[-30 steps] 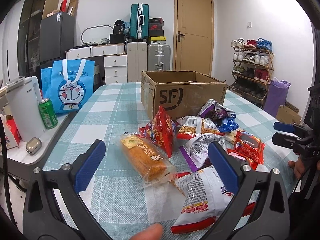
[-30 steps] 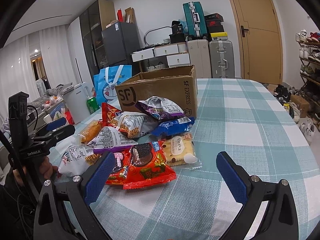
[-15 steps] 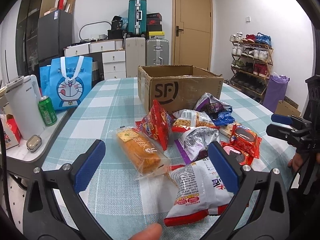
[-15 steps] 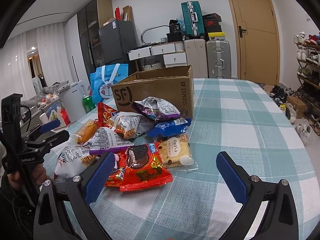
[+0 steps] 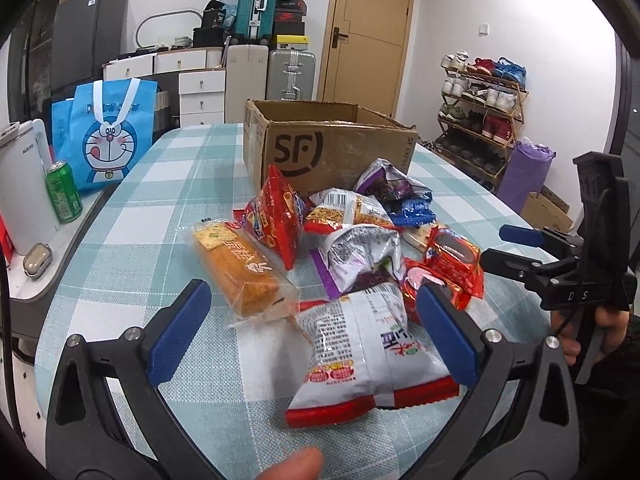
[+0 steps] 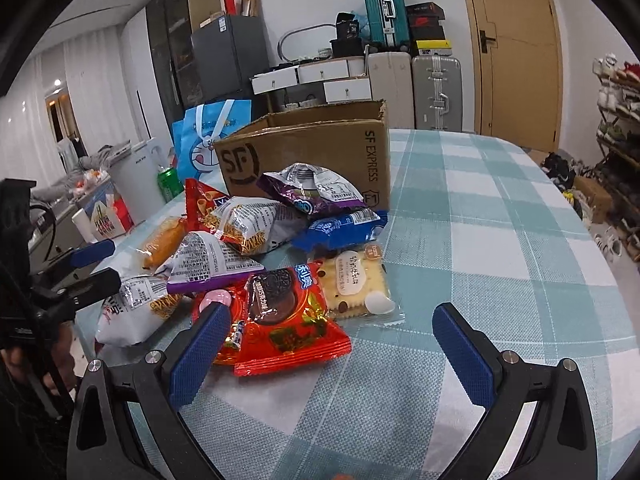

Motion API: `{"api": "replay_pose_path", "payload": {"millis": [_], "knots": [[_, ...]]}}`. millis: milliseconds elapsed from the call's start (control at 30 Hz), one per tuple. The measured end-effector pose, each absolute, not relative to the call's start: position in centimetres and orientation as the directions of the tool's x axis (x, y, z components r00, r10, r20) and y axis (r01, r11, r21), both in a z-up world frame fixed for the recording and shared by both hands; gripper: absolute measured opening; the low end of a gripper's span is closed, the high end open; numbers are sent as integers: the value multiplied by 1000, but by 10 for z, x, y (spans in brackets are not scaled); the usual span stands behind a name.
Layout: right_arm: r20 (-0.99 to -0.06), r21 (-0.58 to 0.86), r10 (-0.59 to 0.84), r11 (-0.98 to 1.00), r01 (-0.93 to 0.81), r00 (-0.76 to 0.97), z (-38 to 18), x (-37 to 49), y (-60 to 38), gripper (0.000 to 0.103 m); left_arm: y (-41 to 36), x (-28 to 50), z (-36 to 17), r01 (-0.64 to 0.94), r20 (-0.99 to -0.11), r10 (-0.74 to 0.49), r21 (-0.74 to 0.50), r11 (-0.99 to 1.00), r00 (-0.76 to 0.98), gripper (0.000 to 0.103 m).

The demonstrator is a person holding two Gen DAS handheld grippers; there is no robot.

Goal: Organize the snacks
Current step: 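Grasp the white chip bag with the left gripper while the right grasps the red cookie package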

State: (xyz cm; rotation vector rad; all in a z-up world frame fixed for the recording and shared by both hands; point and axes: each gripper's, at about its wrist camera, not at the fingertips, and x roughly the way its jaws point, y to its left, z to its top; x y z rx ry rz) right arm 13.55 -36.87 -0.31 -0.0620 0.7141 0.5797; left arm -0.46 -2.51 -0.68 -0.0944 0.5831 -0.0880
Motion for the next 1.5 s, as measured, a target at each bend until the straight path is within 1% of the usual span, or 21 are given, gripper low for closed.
{"api": "replay_pose_path", "payload": {"millis": [167,267,400,533,667,733,767,833,867,933,1000,1067,1233,1500], "knots": [[-656,137,479,835,-532,583,-8,137,-360,103,-32,-3,-11,72,-569,-105,-80,994,816,102],[-666,159,496,825,-543,558,-11,138,-356,103,-35,0,-14,95,-592,-130,-91,991,796,102],[-661,131,496,816,-564,563,-11,134,-351,97,-37,3,-17,121,-603,-162,-109,987,781,100],[-669,121,498,805,-581,551,-13,134,-346,83,-41,6,-22,173,-619,-223,-140,975,753,90],[-680,116,493,803,-584,543,-17,136,-341,76,-47,8,-25,211,-624,-257,-149,966,738,82],[-682,109,487,805,-583,546,-18,136,-341,71,-51,6,-25,230,-624,-278,-158,960,731,72],[-684,108,487,804,-585,543,-19,136,-340,67,-52,6,-25,229,-623,-271,-148,962,734,70],[-683,119,493,803,-584,539,-20,136,-341,62,-54,5,-25,227,-625,-254,-125,966,738,58],[-683,121,493,805,-581,540,-20,136,-341,61,-55,5,-24,224,-626,-250,-121,967,738,53],[-682,120,492,805,-581,541,-20,135,-342,59,-54,4,-23,229,-628,-257,-127,965,734,49],[-677,112,490,806,-581,549,-20,133,-343,57,-55,4,-23,232,-628,-253,-117,966,736,47],[-671,107,494,802,-587,553,-19,131,-343,45,-56,3,-22,236,-624,-251,-109,966,740,45],[-655,99,499,801,-590,568,-16,126,-346,45,-54,-2,-18,245,-607,-268,-122,962,748,45],[-623,142,537,793,-593,569,-9,124,-355,45,-47,-9,-8,240,-560,-281,-148,959,779,44]]}}
